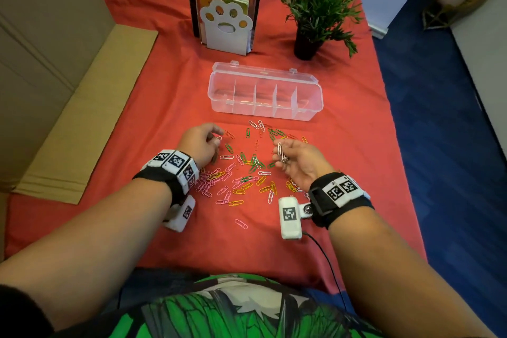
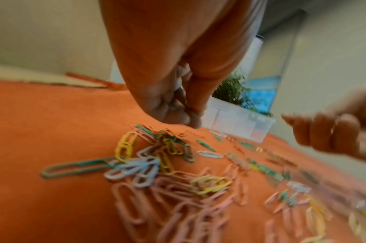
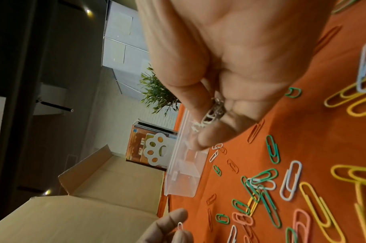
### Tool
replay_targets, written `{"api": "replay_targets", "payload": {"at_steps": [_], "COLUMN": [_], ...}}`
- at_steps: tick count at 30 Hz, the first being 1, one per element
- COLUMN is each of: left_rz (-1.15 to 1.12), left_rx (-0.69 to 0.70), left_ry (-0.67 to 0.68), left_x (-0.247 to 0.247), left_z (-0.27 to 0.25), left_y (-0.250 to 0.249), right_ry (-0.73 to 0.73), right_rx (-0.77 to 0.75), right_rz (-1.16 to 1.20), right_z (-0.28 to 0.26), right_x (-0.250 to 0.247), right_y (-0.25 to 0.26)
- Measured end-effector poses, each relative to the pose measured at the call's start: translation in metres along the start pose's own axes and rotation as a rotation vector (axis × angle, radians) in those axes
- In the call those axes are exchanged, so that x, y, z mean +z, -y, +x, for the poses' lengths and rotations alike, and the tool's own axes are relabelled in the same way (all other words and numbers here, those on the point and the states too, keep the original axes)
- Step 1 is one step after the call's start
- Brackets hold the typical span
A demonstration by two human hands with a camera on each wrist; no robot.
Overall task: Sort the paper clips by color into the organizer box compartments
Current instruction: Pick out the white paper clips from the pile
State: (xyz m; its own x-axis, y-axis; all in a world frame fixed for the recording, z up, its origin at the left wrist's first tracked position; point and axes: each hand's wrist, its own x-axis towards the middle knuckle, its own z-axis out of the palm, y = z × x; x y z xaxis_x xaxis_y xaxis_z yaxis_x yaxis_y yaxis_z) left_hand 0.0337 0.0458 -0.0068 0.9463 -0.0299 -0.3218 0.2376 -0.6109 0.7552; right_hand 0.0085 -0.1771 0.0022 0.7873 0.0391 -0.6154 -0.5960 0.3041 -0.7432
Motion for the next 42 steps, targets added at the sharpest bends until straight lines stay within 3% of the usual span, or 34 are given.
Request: {"api": "replay_targets", "payload": {"at_steps": [4,7,9,11,13,15,18,23,26,30,34,37,39,40,42], "left_rz": [-0.383,-0.483,-0.215,0.268,0.500,0.592,0.641,0.539,0.241,-0.731,-1.042,-0.960,-0.742,-0.534,-0.008], "left_rx": [-0.185,-0.260,-0.168,0.008,0.119,0.180,0.243,0.234,0.048,-0.300,-0.359,-0.380,-0.302,-0.203,0.029], "left_ry": [0.078,0.076,0.087,0.036,0.015,0.026,0.017,-0.011,0.011,0.180,0.369,0.345,0.267,0.213,0.152], "left_x": [0.008,0.010,0.011,0.013,0.016,0.021,0.026,0.029,0.025,0.018,0.014,0.028,0.041,0.047,0.053], "left_z": [0.001,-0.001,-0.003,-0.004,-0.006,-0.007,-0.006,-0.007,-0.007,-0.016,-0.023,-0.022,-0.019,-0.016,-0.011], "left_y": [-0.008,-0.015,-0.014,-0.005,0.005,0.012,0.018,0.018,0.007,-0.007,-0.019,-0.031,-0.037,-0.037,-0.030], "right_ry": [0.031,0.003,-0.042,-0.088,-0.113,-0.141,-0.146,-0.100,-0.088,-0.156,-0.051,-0.008,-0.010,-0.025,-0.069], "right_rx": [0.081,0.101,0.029,-0.073,-0.187,-0.292,-0.435,-0.506,-0.408,-0.213,-0.126,-0.001,0.070,0.063,-0.027], "right_rz": [0.157,0.054,-0.228,-0.664,-1.094,-1.379,-1.546,-1.761,-1.539,-0.735,-0.111,0.183,0.223,0.135,-0.327], "right_z": [-0.006,-0.008,-0.004,0.000,0.002,0.005,0.006,0.009,0.017,0.008,-0.010,-0.019,-0.021,-0.019,-0.012], "right_x": [-0.002,-0.001,0.000,0.003,0.003,0.001,0.003,0.010,0.007,-0.004,-0.013,-0.018,-0.016,-0.015,-0.010], "right_y": [-0.001,-0.002,-0.009,-0.015,-0.023,-0.035,-0.051,-0.055,-0.049,-0.030,-0.014,-0.008,-0.008,-0.010,-0.014]}}
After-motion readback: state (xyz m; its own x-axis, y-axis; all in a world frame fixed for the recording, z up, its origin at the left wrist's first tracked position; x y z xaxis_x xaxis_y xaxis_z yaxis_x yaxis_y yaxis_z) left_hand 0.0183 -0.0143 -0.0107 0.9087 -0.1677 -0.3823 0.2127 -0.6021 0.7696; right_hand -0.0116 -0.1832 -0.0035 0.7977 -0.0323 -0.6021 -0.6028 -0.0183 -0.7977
